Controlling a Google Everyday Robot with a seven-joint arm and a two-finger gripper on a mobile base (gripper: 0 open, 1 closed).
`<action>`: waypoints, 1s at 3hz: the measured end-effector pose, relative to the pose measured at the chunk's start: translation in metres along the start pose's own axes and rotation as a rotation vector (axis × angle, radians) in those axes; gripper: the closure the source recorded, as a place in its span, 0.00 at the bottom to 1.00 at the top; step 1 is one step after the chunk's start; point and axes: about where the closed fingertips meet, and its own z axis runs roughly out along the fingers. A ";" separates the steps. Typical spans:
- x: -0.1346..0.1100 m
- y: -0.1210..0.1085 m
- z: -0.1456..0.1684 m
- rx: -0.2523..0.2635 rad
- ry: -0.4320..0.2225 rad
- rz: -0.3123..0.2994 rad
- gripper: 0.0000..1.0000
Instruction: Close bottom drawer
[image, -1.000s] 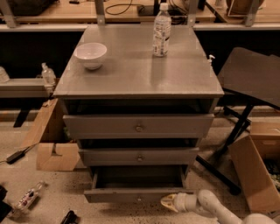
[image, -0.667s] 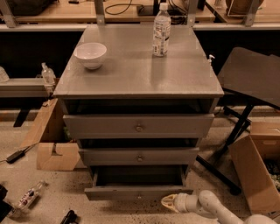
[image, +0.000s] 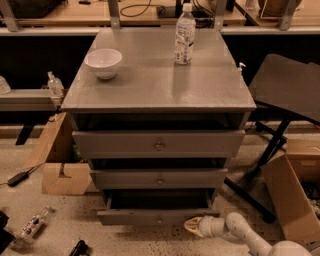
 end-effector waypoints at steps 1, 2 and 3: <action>0.000 -0.017 0.006 0.016 0.002 0.005 1.00; 0.000 -0.016 0.006 0.016 0.002 0.005 1.00; 0.001 -0.030 0.011 0.032 0.003 0.010 1.00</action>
Offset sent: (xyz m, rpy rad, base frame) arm 0.0771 -0.0100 -0.0073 -0.0149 -0.0328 -0.0725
